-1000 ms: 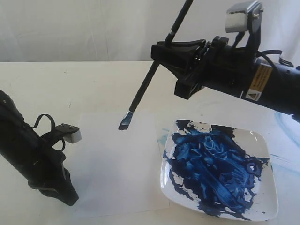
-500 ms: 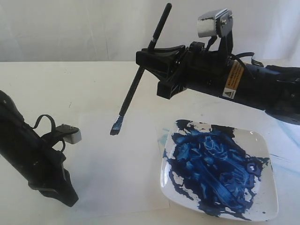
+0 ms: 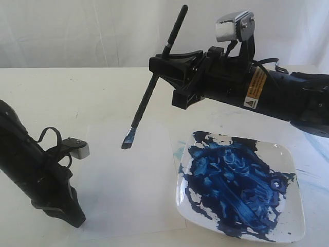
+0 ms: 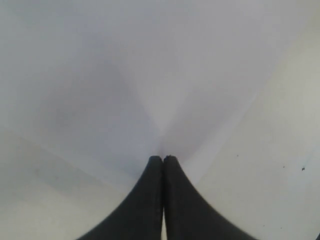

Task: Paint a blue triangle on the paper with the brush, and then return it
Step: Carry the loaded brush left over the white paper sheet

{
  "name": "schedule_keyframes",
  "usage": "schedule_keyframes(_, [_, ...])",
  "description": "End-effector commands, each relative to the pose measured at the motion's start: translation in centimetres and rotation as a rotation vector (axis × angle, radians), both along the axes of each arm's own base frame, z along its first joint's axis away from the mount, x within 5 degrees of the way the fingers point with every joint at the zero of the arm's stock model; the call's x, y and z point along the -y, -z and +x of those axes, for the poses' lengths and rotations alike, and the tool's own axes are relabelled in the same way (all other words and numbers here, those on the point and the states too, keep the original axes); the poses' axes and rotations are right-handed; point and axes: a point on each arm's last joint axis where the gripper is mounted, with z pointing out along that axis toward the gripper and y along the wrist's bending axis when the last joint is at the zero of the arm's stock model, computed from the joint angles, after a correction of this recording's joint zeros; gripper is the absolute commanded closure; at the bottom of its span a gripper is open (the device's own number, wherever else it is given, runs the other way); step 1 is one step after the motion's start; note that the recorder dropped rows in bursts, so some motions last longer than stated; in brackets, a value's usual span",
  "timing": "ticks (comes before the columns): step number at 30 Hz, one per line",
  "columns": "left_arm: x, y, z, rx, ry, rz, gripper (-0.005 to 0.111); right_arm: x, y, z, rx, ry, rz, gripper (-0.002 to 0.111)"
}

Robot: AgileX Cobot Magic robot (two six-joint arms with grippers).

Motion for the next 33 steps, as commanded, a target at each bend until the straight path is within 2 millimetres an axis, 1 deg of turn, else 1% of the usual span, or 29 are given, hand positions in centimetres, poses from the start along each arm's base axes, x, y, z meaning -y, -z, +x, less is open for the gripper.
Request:
schedule_keyframes(1, [0.1, 0.7, -0.3, -0.039, 0.011, 0.000, 0.107, -0.1, 0.1, 0.3, 0.004, 0.006, 0.000, 0.108])
schedule_keyframes(9, [0.1, 0.8, -0.2, -0.035, 0.005, 0.002, 0.107, -0.2, 0.3, 0.5, -0.011, 0.015, 0.016, 0.108])
schedule_keyframes(12, [0.1, 0.8, -0.2, -0.035, 0.005, 0.002, 0.107, -0.3, 0.9, 0.9, -0.017, 0.017, 0.032, 0.108])
schedule_keyframes(16, [0.1, 0.8, -0.2, -0.036, 0.009, 0.004, 0.107, -0.9, 1.1, 1.7, -0.013, -0.002, 0.054, 0.108])
schedule_keyframes(21, [0.1, 0.8, -0.2, -0.036, 0.009, 0.004, 0.107, -2.4, 1.6, 2.3, -0.015, -0.046, 0.072, 0.108])
schedule_keyframes(26, [0.1, 0.8, -0.2, -0.036, 0.009, 0.004, 0.107, -4.0, 2.7, 2.3, -0.036, -0.076, 0.049, 0.108])
schedule_keyframes(27, [0.1, 0.8, -0.2, -0.036, 0.009, 0.004, 0.107, -4.2, 3.3, 2.4, -0.061, -0.049, 0.015, 0.108])
schedule_keyframes(29, [0.1, 0.8, -0.2, -0.036, 0.009, 0.004, 0.107, -4.4, 3.7, 2.7, -0.101, 0.015, -0.018, 0.108])
schedule_keyframes(33, [0.1, 0.8, -0.2, -0.036, 0.009, 0.004, 0.107, -4.3, 3.4, 3.3, -0.158, 0.101, 0.052, 0.108])
